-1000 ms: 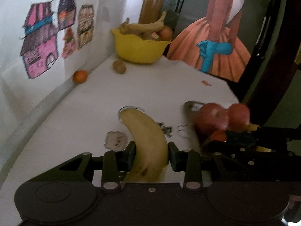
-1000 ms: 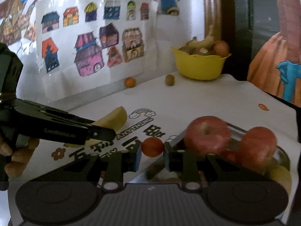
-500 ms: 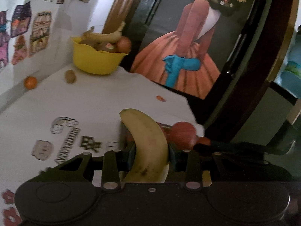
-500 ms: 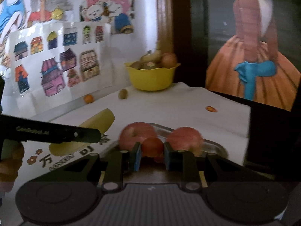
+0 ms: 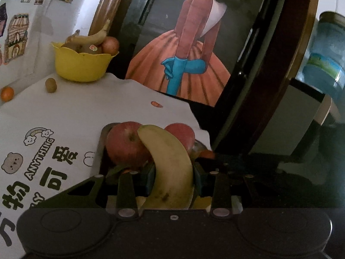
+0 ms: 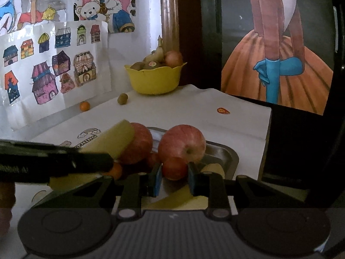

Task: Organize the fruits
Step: 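Lower the banana and cherry tomato onto the tray and open both grippers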

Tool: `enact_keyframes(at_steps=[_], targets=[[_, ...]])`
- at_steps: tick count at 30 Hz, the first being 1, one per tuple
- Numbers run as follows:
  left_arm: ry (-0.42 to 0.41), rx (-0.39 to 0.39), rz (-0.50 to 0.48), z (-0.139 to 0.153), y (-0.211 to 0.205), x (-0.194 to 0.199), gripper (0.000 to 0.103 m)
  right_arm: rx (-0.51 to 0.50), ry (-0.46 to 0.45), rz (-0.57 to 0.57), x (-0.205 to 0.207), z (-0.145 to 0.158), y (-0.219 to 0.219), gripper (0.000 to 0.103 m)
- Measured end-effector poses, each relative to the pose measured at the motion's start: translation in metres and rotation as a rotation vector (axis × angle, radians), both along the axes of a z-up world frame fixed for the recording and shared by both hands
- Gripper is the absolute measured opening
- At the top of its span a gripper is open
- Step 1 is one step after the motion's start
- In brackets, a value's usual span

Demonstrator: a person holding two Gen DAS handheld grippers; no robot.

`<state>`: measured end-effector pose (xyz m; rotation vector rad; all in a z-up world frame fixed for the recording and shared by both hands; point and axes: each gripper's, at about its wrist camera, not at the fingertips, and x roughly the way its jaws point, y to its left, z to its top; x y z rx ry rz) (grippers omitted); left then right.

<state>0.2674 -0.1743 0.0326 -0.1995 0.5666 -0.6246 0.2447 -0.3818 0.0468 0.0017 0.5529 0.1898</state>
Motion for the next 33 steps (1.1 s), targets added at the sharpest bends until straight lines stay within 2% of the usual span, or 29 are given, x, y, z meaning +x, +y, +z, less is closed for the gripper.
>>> enact_keyframes(at_steps=[6,9,12,15,19,21,28,30,33], targets=[[0.003,0.019,-0.001,-0.004,-0.002,0.002,0.037,-0.019,-0.010,0.013,-0.001,-0.001,0.000,0.028],[-0.021,0.020,0.002,-0.004,-0.002,0.000,0.027,-0.039,-0.018,0.015,-0.002,-0.003,0.002,0.029],[-0.056,0.025,-0.012,0.002,-0.004,-0.002,0.027,-0.062,-0.024,0.019,-0.003,-0.004,0.005,0.029],[-0.055,0.037,-0.014,0.003,-0.006,-0.002,0.028,-0.075,-0.030,0.019,-0.003,-0.005,0.007,0.030],[-0.047,0.022,0.018,0.002,0.001,-0.003,0.046,-0.080,-0.035,0.022,-0.005,-0.005,0.010,0.038],[-0.046,0.011,0.040,0.004,0.006,-0.005,0.053,-0.085,-0.047,0.024,-0.008,-0.005,0.012,0.052],[-0.064,-0.029,0.135,0.012,0.037,-0.012,0.088,-0.084,-0.098,-0.008,-0.023,0.000,0.015,0.073],[-0.070,-0.044,0.165,0.015,0.047,-0.014,0.096,-0.080,-0.111,-0.019,-0.029,0.002,0.015,0.085],[-0.085,-0.054,0.205,0.020,0.061,-0.019,0.102,-0.074,-0.136,-0.033,-0.040,0.006,0.018,0.094]])
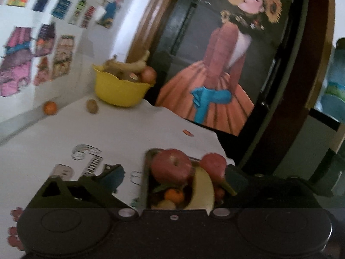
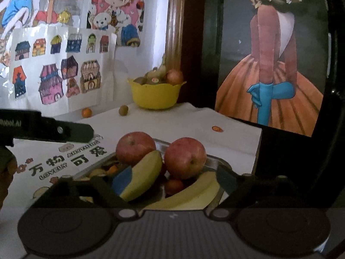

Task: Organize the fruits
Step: 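Lower the banana and cherry tomato onto the tray and open both grippers, then lift both grippers away from the tray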

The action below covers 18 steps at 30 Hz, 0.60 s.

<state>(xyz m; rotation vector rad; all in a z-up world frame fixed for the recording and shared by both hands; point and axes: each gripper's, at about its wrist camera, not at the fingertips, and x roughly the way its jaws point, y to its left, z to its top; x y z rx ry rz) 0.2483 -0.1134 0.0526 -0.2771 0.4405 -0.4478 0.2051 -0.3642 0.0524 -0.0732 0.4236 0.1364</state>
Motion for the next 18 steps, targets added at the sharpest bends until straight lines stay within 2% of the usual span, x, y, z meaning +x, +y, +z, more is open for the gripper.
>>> enact_keyframes(at_steps=[3,12,18], targets=[[-0.014,0.007,0.025,0.005,0.014,-0.007,0.102,0.004,-0.024,-0.016,-0.013,0.004,0.004,0.103],[-0.043,0.056,0.089,0.008,0.058,-0.037,0.102,-0.027,-0.066,-0.116,-0.062,0.012,0.026,0.103],[-0.029,0.119,0.128,0.002,0.087,-0.055,0.102,-0.072,-0.053,-0.173,-0.089,0.012,0.050,0.103]])
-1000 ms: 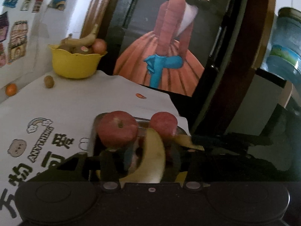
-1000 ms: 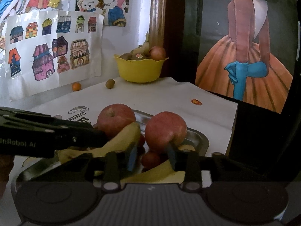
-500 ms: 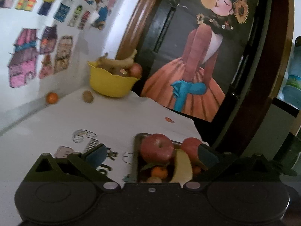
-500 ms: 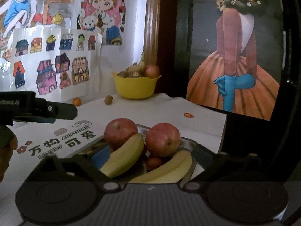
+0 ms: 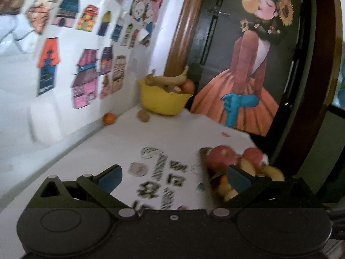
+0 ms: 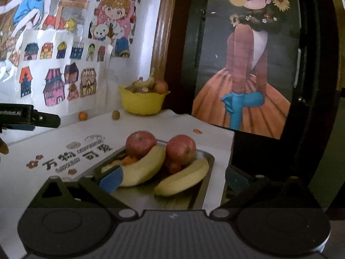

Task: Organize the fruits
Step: 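Lift both grippers away from the tray, then reach the left gripper toward the loose tangerine while the right gripper reaches two small brown kiwis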

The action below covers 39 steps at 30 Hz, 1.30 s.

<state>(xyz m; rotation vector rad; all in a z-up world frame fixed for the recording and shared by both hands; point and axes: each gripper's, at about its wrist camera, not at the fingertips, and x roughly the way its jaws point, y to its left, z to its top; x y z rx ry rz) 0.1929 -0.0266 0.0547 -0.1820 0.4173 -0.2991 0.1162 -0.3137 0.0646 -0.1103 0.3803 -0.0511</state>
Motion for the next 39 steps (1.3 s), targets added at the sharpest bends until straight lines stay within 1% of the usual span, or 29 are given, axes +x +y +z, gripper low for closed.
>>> enact_keyframes(at_steps=[3,6,11,15,17,23,30,32,36,39], targets=[[0.018,0.023,0.024,-0.005,0.016,-0.007,0.102,-0.009,0.035,-0.026,-0.011,-0.005,0.015,0.103],[0.056,0.061,0.061,-0.010,0.032,-0.012,0.102,0.007,0.088,-0.044,-0.021,-0.012,0.029,0.103],[0.100,0.080,0.128,-0.020,0.061,-0.026,0.102,0.090,0.160,-0.065,-0.033,-0.021,0.047,0.103],[0.129,0.075,0.170,-0.028,0.080,-0.034,0.102,0.154,0.192,-0.066,-0.037,-0.022,0.058,0.103],[0.136,0.073,0.194,-0.030,0.089,-0.036,0.102,0.168,0.204,-0.053,-0.037,-0.020,0.064,0.103],[0.142,0.063,0.239,-0.031,0.107,-0.039,0.102,0.128,0.220,0.007,-0.029,-0.015,0.091,0.103],[0.144,0.110,0.309,-0.027,0.124,-0.044,0.102,0.087,0.234,0.123,-0.007,-0.007,0.121,0.103],[0.145,0.106,0.301,-0.026,0.126,-0.047,0.102,0.071,0.232,0.164,0.001,-0.005,0.130,0.103],[0.139,0.127,0.314,-0.020,0.122,-0.047,0.102,0.052,0.218,0.238,0.017,0.003,0.146,0.103],[0.126,0.131,0.294,-0.015,0.114,-0.043,0.102,0.032,0.194,0.278,0.028,0.010,0.155,0.103]])
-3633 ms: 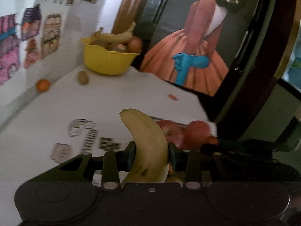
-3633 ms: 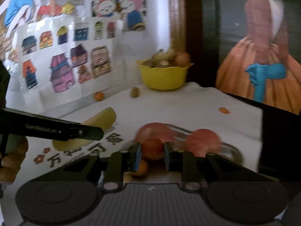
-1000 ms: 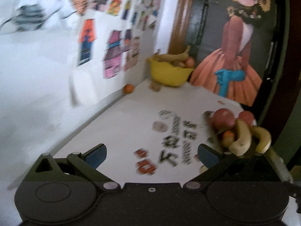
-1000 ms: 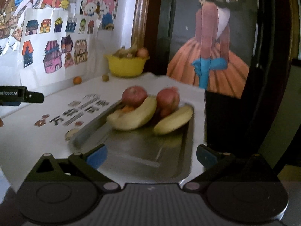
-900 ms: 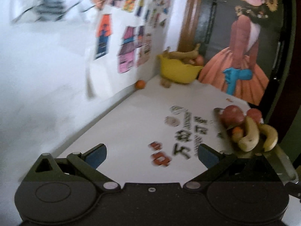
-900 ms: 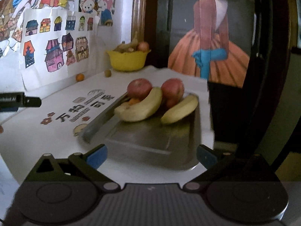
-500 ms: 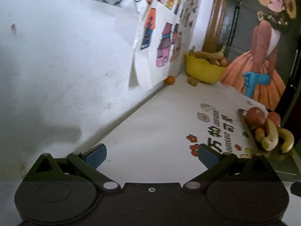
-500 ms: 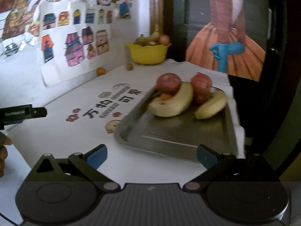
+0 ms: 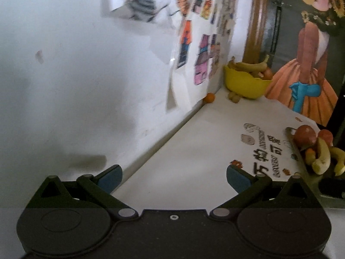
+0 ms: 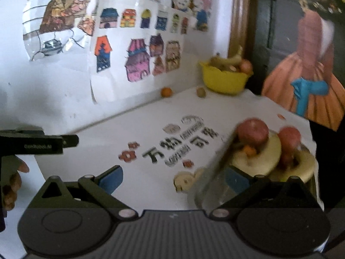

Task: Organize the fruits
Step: 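Reach the left gripper toward the loose tangerine while the right gripper reaches two small brown kiwis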

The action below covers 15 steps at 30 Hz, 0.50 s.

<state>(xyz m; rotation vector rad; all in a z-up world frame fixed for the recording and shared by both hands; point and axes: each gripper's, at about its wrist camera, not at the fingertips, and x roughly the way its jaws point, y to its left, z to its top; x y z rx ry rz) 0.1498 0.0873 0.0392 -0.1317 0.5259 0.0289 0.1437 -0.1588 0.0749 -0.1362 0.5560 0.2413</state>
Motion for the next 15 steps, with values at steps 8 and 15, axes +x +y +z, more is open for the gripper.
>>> enact_keyframes(at_steps=[8,15], targets=[[-0.042,0.047,-0.067,0.017,-0.030,0.031,0.102,-0.064,-0.082,0.028,0.027,0.020,-0.008,0.103],[-0.098,0.095,-0.121,0.038,-0.059,0.069,0.102,-0.101,-0.157,0.041,0.059,0.043,-0.024,0.103]])
